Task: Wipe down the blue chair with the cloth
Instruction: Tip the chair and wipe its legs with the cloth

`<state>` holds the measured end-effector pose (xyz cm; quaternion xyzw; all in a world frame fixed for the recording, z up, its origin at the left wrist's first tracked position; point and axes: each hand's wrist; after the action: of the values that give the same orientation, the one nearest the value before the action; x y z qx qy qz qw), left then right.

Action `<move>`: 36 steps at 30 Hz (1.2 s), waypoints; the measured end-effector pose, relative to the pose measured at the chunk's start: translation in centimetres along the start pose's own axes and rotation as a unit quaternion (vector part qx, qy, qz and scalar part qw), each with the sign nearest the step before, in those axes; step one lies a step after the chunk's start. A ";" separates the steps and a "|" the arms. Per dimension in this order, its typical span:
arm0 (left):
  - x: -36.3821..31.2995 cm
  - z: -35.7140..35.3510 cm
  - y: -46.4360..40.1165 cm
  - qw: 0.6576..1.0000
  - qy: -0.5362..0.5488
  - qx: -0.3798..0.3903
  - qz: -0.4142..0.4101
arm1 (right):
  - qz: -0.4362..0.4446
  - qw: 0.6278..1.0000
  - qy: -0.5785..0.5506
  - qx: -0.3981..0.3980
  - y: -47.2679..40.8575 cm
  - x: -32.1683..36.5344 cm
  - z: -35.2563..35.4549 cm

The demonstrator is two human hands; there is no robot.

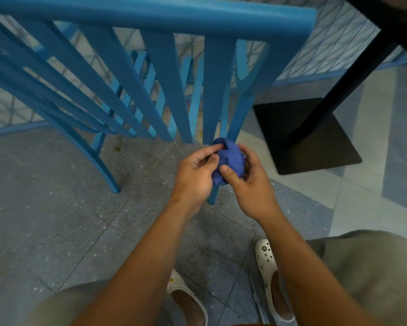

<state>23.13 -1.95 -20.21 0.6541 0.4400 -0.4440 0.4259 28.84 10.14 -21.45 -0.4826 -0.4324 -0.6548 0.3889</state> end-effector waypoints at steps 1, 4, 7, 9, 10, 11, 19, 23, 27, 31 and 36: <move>-0.1 -0.1 0.1 1.000 -0.029 0.011 -0.001 | -0.006 0.999 -0.014 -0.036 0.1 -0.8 0.2; -0.7 -0.4 0.0 0.995 -0.095 0.022 -0.035 | -0.023 0.992 -0.038 -0.119 -0.3 -2.0 1.0; -2.0 -1.3 -0.8 0.988 -0.132 0.033 -0.078 | 0.000 0.991 -0.025 -0.134 -1.5 -1.5 2.6; -2.8 -1.9 -1.5 0.978 -0.163 0.057 -0.113 | 0.046 0.990 -0.023 -0.133 -2.9 0.3 3.7; -3.1 -2.3 -1.9 0.975 -0.172 0.068 -0.123 | 0.086 0.987 -0.014 -0.136 -3.7 1.6 4.1; -3.3 -2.6 -2.2 0.974 -0.174 0.077 -0.125 | 0.134 0.980 0.005 -0.145 -4.6 2.8 4.4; -3.5 -3.2 -3.3 0.971 -0.127 0.162 -0.119 | 0.194 0.964 0.099 -0.155 -9.4 1.5 2.9; -3.3 -3.2 -3.0 0.972 -0.144 0.157 -0.097 | 0.091 0.979 0.147 -0.112 -9.4 -2.4 2.6; -3.4 -3.2 -3.1 0.976 -0.121 0.160 -0.081 | 0.141 0.971 0.146 -0.126 -9.4 -0.7 2.9; -3.4 -2.9 -3.4 0.978 -0.110 0.153 -0.093 | 0.256 0.943 0.106 -0.182 -10.2 2.9 3.4; -3.2 -2.4 -3.7 0.977 -0.111 0.167 -0.080 | 0.160 0.961 0.208 -0.084 -10.0 -0.1 3.5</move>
<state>19.43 0.61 -17.17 0.6255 0.3609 -0.6132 0.3201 20.66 16.63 -22.90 -0.4296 -0.2028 -0.7038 0.5282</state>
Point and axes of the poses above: each hand's wrist, its own y-axis away from the middle knuckle, its own z-axis out of the back of the hand, x = y × z, and after that the axes turned 6 degrees about -z, right-handed
